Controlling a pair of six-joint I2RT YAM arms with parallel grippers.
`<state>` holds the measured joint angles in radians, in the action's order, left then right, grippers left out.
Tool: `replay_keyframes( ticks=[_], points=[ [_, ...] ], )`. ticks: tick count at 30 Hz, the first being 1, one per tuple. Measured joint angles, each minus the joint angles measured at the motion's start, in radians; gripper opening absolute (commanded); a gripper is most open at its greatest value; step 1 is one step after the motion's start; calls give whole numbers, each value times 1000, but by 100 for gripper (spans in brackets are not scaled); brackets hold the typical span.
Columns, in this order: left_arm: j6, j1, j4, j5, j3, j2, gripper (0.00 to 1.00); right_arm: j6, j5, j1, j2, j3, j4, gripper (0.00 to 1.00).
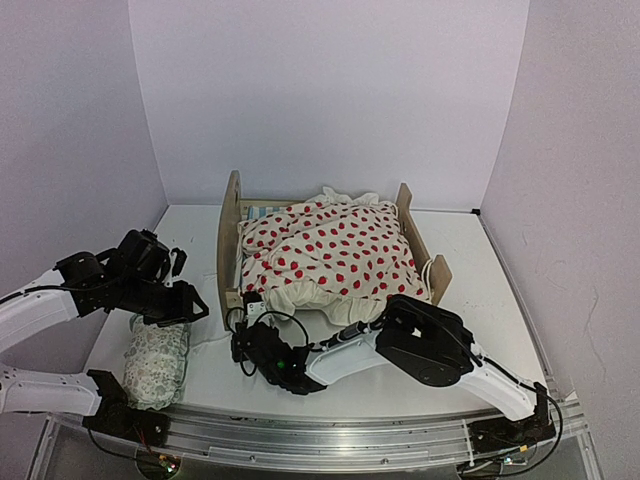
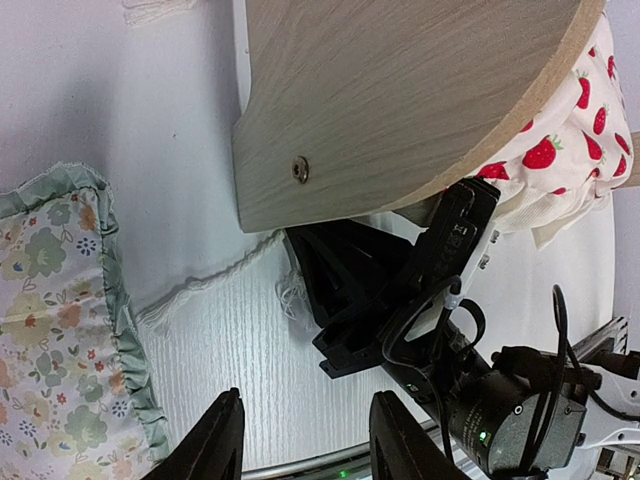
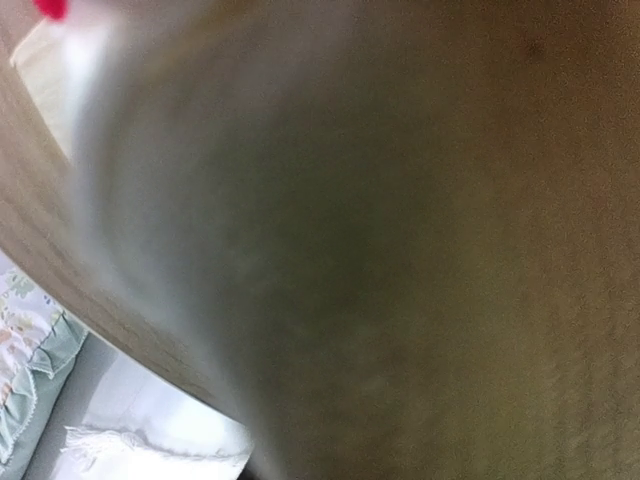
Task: Set up the pet bed
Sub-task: Tie the left ropes of the mattress closest to the robot on the bed frame base.
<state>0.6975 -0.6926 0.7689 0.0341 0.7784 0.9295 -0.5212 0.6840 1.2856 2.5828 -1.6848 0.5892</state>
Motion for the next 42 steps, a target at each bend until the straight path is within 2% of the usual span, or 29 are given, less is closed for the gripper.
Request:
replay_keyframes(
  ticks=[3,15,25,31,36,42],
  points=[
    [2,0,0,0,0,0,44,-2,0,0,0,0,-4,0],
    [57,0,41,-4,-1,0,47,-9,-7,4,-45,74,-6,0],
    [166,0,50,-8,-48,-2,48,-29,-47,7,-134,128,-39,0],
    [287,0,31,-21,-82,6,51,-29,-78,7,-171,128,-45,0],
    [381,7,-21,-32,-99,77,48,-29,-101,6,-175,138,-52,0],
    [433,79,-107,-26,-141,185,45,-34,-125,5,-175,152,-68,0]
  ],
)
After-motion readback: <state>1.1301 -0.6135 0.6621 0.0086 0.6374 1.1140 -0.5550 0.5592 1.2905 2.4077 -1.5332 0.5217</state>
